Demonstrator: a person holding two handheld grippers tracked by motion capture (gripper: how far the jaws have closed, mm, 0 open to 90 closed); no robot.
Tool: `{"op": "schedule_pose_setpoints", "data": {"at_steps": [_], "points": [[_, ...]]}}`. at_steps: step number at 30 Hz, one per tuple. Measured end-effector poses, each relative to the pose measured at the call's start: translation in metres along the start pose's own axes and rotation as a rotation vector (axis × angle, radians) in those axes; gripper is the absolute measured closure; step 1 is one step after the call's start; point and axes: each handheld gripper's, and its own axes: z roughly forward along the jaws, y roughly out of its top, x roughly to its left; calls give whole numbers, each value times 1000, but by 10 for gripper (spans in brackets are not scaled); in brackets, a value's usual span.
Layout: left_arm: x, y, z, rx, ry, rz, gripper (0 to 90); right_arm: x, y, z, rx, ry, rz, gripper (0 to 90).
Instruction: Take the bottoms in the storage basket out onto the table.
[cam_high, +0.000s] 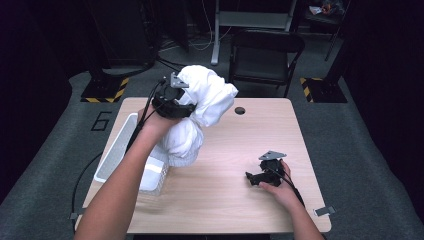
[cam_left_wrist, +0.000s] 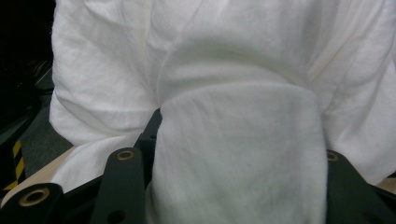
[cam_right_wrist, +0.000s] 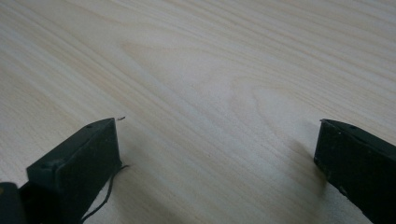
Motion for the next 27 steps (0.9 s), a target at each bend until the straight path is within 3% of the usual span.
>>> {"op": "schedule_pose_setpoints", "data": {"at_steps": [27], "points": [[-35,14,17,-7,-69,26,507,0,0,0,5,1,5,0]]}}
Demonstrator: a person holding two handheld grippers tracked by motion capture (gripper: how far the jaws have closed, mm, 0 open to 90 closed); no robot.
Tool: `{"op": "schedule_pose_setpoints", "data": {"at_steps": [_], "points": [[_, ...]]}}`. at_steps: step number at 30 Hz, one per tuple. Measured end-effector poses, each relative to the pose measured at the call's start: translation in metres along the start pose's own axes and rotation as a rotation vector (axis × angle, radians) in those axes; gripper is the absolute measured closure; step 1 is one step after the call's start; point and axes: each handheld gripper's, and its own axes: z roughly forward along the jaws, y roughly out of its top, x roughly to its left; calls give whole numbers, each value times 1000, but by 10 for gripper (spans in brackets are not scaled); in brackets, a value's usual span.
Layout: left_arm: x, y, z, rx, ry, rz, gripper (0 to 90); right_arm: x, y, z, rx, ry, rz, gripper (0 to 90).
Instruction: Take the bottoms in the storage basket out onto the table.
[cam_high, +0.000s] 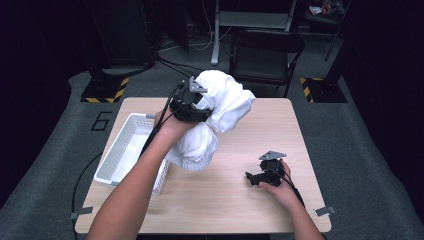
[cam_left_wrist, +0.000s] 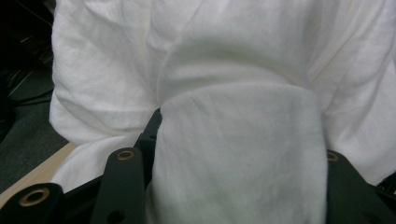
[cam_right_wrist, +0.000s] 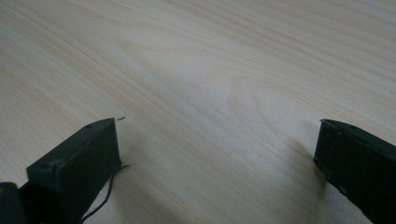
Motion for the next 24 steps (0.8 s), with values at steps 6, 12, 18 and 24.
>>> {"op": "schedule_pose_setpoints", "data": {"at_steps": [6,12,18,24], "points": [[-11,4,5,-11,-23,2,507,1,0,0,1,1,8,0],[-19,5,10,-14,-34,11,507,1,0,0,1,1,8,0],[-25,4,17,-11,-47,9,507,1,0,0,3,3,7,0],[-27,0,23,-8,-52,2,506,1,0,0,3,1,8,0]]}}
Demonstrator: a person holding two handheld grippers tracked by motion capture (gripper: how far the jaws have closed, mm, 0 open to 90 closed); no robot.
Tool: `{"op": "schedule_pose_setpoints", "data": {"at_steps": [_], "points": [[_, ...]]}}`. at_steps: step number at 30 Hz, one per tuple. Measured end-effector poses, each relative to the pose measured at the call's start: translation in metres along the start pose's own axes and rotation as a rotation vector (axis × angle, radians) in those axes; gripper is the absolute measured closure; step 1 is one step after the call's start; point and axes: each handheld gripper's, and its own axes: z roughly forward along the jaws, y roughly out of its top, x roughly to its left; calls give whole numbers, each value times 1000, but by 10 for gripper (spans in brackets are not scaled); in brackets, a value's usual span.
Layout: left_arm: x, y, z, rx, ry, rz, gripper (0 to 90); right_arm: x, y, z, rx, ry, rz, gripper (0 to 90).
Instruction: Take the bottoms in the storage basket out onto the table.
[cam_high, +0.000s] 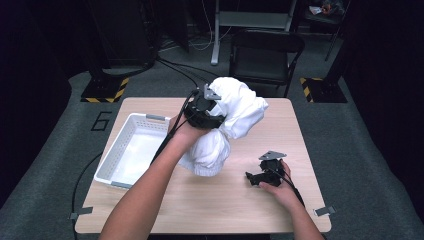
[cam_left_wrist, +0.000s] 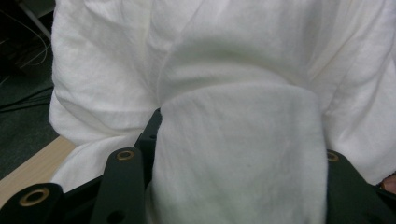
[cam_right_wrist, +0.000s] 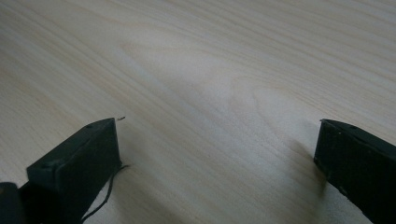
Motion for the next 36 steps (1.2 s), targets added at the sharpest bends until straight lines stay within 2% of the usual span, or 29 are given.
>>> {"op": "schedule_pose_setpoints", "data": {"at_steps": [10,11,13,16,19,25,36], "points": [[-5,-11,17,20,-15,-36,506,0,0,0,1,5,4,0],[-4,-11,18,28,-15,-26,506,-1,0,0,-2,7,-7,0],[-5,-13,20,29,-12,-33,506,-1,0,0,-3,7,-11,0],[-7,-16,25,24,-20,-51,506,-1,0,-1,-2,19,0,0],[-9,-20,29,41,-29,-48,506,-1,0,-1,-1,19,-1,0],[-10,-28,38,55,-42,-68,506,-1,0,0,-9,16,-11,0],[-12,-41,50,69,-35,-81,506,-1,0,0,-9,4,-9,0]]}}
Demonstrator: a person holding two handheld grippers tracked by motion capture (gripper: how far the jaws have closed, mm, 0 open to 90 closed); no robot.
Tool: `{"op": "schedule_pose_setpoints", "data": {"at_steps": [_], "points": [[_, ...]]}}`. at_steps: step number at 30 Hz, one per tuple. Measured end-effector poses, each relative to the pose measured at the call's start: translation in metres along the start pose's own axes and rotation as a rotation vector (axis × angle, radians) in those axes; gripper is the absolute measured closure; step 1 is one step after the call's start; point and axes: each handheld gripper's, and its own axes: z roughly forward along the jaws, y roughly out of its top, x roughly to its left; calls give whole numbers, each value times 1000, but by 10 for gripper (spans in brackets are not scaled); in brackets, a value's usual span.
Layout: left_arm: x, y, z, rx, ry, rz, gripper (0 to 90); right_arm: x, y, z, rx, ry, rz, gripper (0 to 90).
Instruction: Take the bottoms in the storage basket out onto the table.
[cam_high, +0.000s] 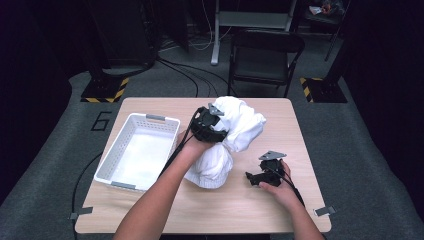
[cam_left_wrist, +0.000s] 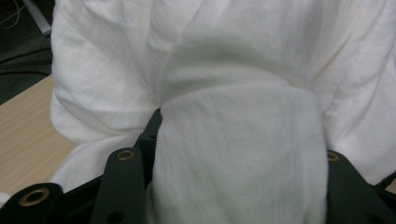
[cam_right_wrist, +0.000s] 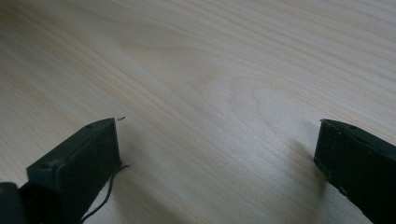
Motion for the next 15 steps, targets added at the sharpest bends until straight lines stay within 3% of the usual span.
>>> {"op": "schedule_pose_setpoints", "data": {"at_steps": [15], "points": [[3,-20,18,15,-3,-45,505,0,0,0,0,-3,-2,0]]}}
